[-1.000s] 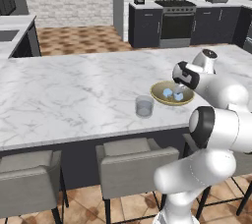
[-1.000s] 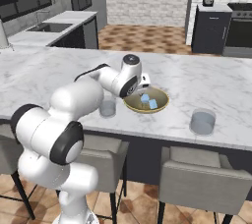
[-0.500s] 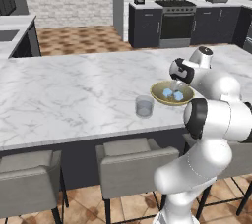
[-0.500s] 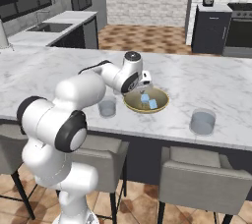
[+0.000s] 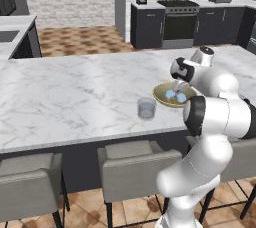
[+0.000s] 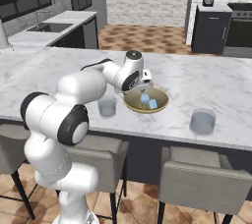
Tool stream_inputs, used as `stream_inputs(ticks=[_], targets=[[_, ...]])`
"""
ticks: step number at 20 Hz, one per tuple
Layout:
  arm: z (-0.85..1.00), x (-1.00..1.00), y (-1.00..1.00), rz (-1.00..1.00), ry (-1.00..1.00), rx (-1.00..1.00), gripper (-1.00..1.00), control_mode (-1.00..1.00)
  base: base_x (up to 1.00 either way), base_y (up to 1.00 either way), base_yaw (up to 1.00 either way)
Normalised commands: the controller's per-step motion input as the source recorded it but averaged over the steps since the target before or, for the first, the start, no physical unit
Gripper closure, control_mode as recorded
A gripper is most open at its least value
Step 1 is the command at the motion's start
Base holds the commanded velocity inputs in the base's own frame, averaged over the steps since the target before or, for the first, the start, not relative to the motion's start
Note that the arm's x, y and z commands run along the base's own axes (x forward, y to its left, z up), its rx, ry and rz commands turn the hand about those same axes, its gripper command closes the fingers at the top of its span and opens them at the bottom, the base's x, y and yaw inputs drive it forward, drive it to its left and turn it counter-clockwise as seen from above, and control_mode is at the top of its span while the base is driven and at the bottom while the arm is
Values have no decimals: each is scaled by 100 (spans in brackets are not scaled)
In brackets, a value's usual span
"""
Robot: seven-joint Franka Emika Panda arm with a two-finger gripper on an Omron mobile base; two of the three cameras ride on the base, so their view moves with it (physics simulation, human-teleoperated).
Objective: There are four ice cubes in the ice bowl. Place two ice cubes in each glass of water.
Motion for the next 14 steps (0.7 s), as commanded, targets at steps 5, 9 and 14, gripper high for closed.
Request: stream_inputs(ticks=[5,9,14], targets=[[-16,13,0,0,0,0,-100,-100,0,0,0],[-12,3,-1,0,1,0,-100,-100,0,0,0],[-9,3,-1,0,1,0,-100,-100,0,0,0]])
